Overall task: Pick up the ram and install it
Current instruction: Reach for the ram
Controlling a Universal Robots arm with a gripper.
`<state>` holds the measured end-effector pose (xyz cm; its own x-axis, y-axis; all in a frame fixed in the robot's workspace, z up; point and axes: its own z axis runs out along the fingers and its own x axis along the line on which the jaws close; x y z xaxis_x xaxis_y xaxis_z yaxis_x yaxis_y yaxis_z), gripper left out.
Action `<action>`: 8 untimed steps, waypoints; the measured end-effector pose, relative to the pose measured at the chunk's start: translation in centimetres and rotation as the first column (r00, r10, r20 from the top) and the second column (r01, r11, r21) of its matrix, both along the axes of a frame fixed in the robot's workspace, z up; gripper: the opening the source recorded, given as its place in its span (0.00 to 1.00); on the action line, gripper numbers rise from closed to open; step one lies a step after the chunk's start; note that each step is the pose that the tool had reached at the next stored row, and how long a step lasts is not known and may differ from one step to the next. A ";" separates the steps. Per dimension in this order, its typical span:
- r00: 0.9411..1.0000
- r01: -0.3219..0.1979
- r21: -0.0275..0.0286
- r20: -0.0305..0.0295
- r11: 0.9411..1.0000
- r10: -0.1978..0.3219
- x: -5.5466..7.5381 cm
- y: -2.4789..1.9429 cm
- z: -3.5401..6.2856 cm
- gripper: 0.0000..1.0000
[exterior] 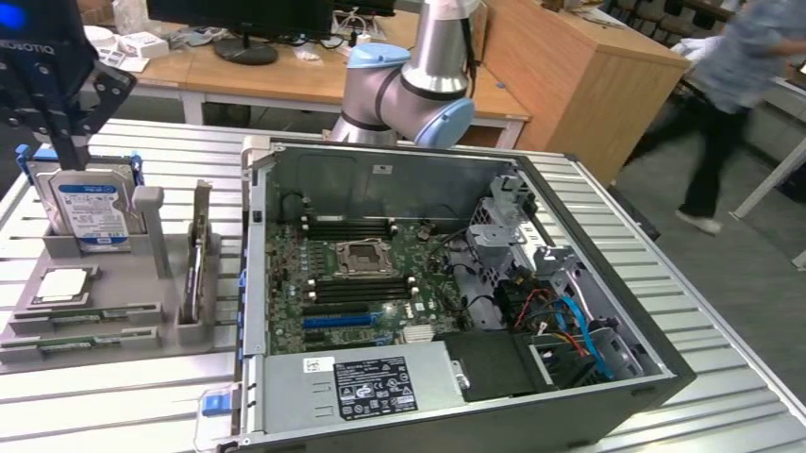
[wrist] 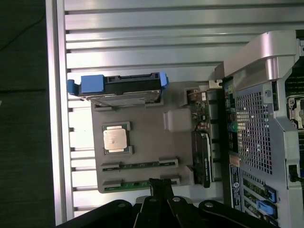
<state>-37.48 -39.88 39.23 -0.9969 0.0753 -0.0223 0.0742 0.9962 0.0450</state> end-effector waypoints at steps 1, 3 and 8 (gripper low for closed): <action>1.000 0.000 0.000 0.000 1.000 0.000 -0.1 0.00 0.00 0.11; 1.000 0.000 0.000 0.000 1.000 0.000 -0.1 0.00 -0.01 0.11; 1.000 0.000 0.000 0.000 1.000 0.000 -0.1 0.00 0.00 0.11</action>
<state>-37.56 -39.89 39.23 -0.9969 0.0753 -0.0219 0.0743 0.9962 0.0450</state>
